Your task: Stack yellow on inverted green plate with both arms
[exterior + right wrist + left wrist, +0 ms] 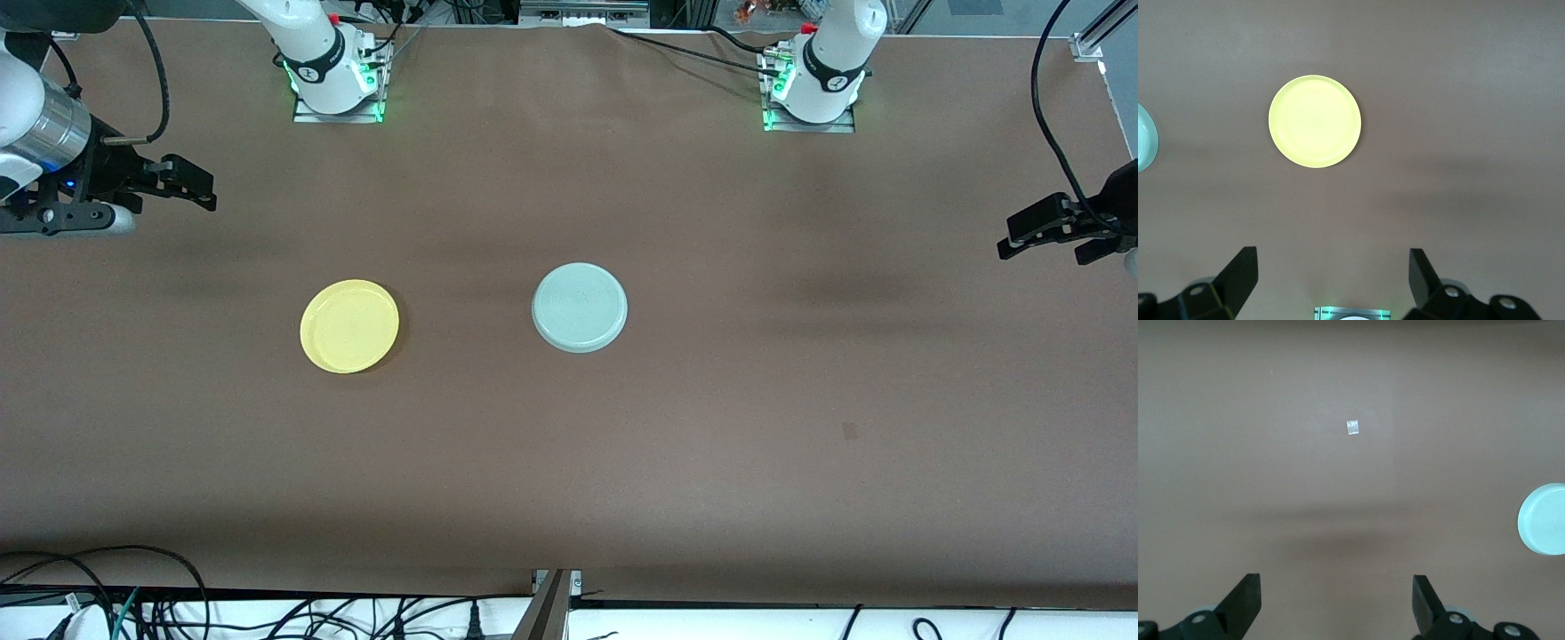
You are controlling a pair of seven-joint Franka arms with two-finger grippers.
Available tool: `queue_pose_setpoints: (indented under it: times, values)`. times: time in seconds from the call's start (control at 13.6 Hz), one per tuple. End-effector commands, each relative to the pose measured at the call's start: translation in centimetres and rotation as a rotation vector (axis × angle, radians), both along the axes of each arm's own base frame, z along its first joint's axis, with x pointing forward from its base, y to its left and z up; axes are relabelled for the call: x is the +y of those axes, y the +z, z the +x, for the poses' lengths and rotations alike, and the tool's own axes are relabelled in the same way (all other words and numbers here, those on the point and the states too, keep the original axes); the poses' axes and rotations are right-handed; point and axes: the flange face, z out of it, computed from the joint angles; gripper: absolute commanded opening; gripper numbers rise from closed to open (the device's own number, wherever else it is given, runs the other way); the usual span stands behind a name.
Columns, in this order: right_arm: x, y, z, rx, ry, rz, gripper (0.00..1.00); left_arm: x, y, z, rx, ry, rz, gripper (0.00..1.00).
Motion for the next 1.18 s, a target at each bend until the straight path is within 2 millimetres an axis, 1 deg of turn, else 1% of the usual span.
queue_pose_setpoints:
  times: [0.0, 0.37, 0.52, 0.59, 0.66, 1.11]
  values:
    - [0.0, 0.5, -0.3, 0.002, 0.002, 0.009, 1.00, 0.1, 0.6, 0.3, -0.006, 0.004, -0.011, 1.00]
    - [0.0, 0.5, -0.3, 0.002, 0.002, 0.009, 1.00, 0.1, 0.6, 0.3, -0.006, 0.003, -0.008, 1.00]
    - [0.0, 0.5, -0.3, 0.002, 0.002, 0.009, 1.00, 0.1, 0.8, 0.3, -0.011, 0.004, -0.009, 1.00]
    - [0.0, 0.5, -0.3, 0.002, 0.002, 0.009, 1.00, 0.0, 1.4, 0.3, -0.024, 0.002, -0.008, 1.00]
    - [0.0, 0.5, -0.3, 0.002, 0.002, 0.009, 1.00, 0.1, 1.6, 0.4, -0.027, 0.004, -0.007, 1.00]
    - [0.0, 0.5, -0.3, 0.002, 0.002, 0.009, 1.00, -0.2, 1.0, 0.8, -0.018, -0.001, -0.007, 1.00]
